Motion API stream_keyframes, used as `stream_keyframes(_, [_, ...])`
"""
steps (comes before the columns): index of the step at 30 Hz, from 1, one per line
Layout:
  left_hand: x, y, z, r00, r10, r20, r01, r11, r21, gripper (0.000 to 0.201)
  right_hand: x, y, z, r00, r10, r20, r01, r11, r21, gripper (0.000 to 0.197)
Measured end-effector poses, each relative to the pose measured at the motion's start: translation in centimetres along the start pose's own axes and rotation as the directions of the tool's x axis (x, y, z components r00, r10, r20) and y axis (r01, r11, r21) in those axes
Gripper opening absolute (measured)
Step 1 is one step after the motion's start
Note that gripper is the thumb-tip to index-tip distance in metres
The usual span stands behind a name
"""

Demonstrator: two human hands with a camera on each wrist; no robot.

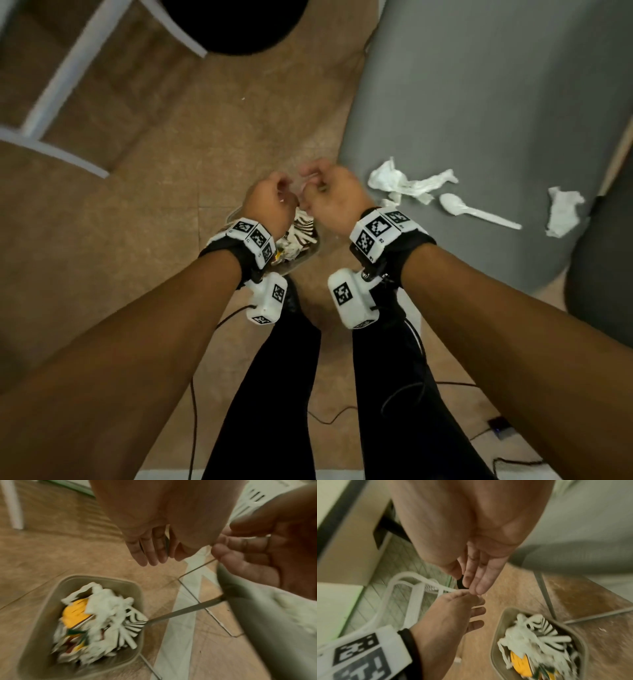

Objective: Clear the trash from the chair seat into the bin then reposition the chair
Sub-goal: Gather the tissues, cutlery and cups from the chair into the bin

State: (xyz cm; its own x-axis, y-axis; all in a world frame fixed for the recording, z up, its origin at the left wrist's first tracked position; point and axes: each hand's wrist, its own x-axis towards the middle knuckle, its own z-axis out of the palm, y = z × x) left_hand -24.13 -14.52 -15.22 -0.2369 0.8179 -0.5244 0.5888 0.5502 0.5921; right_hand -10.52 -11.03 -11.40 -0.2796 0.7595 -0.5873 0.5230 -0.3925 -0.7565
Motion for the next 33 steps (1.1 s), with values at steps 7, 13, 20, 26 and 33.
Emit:
stream_keyframes(7, [-0.5,14.3,6.5,0.87,0.355,0.343,-0.446,0.863,0.238,0.052,-3.0,3.8,-16.9,0.922,0.067,-0.382,-0.07,0.998,0.005,0.024])
stream_keyframes(13, [-1.2,19.1,11.6,0.888,0.406,0.215,-0.459,0.806,0.373,0.012,-6.4,12.4,-26.3,0.776,0.246,-0.581,-0.441,0.87,-0.221,0.024])
stream_keyframes(20, [-3.0,22.5,16.0,0.778,0.424,0.464,-0.617,0.653,0.439,0.034,-7.5,16.2,-26.5,0.776,0.312,-0.548,-0.488,0.848,-0.208,0.028])
stream_keyframes(26, [-2.4,19.6,15.3,0.72,0.413,0.557,-0.673,0.612,0.415,0.031,-7.3,13.0,-23.7,0.94,0.137,-0.313,-0.221,0.942,-0.252,0.061])
stream_keyframes(33, [-1.7,16.9,12.7,0.718,0.488,0.497,-0.68,0.646,0.348,0.025,-6.7,10.2,-20.4,0.996,-0.079,0.05,0.094,0.833,-0.545,0.053])
